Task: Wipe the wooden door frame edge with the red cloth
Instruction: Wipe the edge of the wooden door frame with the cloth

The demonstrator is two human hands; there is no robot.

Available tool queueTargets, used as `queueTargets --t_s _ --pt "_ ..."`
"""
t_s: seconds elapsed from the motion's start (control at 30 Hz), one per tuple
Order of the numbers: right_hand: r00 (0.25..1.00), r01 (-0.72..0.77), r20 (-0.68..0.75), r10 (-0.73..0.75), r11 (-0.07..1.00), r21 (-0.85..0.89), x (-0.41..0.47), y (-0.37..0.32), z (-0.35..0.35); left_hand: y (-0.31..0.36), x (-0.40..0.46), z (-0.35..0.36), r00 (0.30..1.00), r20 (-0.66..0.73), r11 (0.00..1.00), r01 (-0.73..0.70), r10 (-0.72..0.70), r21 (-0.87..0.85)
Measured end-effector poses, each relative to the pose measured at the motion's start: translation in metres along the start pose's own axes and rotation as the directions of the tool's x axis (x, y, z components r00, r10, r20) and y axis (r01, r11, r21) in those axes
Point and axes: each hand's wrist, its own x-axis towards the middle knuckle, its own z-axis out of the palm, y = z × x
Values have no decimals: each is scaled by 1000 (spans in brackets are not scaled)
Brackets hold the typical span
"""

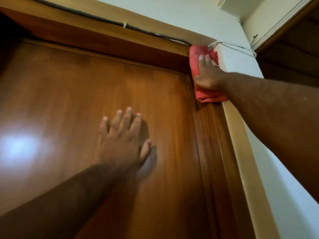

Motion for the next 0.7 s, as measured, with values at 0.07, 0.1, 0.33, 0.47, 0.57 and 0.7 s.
queueTargets --t_s 0.07,0.1,0.33,0.47,0.57,0.7 --pt "1000 1 6 0 1000 -30 8 22 20 30 -15 20 996 59 998 -61 61 -4" --pt "1000 -12 21 13 998 -54 10 31 28 38 -21 29 995 84 998 -62 61 6" --pt "990 71 -115 -76 996 -51 -29 54 75 51 -36 48 997 70 992 -37 29 118" --pt "990 57 -125 -62 997 -44 -131 55 107 58 -35 50 997 69 989 -31 22 146" --pt "996 57 -63 -69 983 -172 -218 51 126 59 -35 49 998 59 986 -33 23 161" --pt "1000 2 -1 -2 983 -185 -213 48 123 57 -40 51 998 56 987 -42 33 155"
